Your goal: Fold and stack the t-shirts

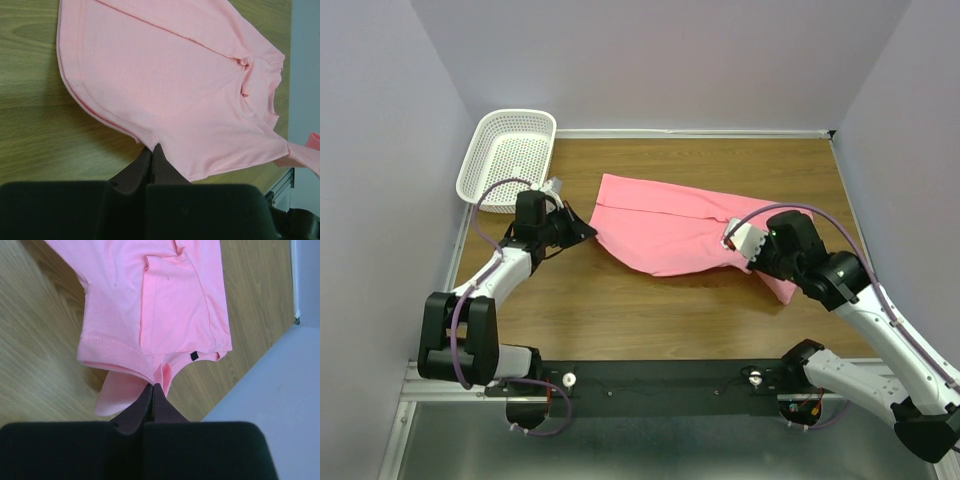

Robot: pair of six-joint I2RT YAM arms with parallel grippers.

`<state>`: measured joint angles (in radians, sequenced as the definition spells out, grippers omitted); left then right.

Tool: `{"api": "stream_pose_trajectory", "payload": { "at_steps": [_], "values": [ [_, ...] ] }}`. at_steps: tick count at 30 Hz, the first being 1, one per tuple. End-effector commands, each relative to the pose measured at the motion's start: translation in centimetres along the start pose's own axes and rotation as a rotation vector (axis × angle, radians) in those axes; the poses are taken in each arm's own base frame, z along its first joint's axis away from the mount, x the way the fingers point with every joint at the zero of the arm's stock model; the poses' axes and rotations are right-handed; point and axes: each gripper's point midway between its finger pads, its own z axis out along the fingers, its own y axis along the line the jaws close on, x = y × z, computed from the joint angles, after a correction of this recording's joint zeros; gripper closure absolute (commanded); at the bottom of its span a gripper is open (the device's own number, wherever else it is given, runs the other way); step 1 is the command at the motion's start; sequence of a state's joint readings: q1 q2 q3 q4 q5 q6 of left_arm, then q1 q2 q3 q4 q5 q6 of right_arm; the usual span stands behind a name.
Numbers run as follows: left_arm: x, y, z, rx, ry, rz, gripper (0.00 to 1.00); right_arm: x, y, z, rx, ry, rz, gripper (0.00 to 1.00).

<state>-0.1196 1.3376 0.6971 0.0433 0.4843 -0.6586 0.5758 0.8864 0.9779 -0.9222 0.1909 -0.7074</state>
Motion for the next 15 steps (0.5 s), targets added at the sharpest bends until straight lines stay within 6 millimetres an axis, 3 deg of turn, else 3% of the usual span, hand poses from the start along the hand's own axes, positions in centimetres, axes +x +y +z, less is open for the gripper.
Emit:
{"api": "stream_pose_trajectory", "payload": {
  "at_steps": [1,10,15],
  "values": [
    [-1.4,-1.2,0.2,0.037,-0.022,0.007,1.0,0.1,-1.6,-1.3,0.076,0.008,0.03,0.99],
    [-2.2,-1.7,0.5,0.046,-0.031,-0.021,1.0,0.2,-2.8,-1.6,0.138,0.02,0.045,0.99],
    [-2.3,-1.0,0.8,0.016,-0.037,-0.053,1.0,0.5,-2.7,-1.4,0.14,0.029,0.042,1.0]
  ]
}}
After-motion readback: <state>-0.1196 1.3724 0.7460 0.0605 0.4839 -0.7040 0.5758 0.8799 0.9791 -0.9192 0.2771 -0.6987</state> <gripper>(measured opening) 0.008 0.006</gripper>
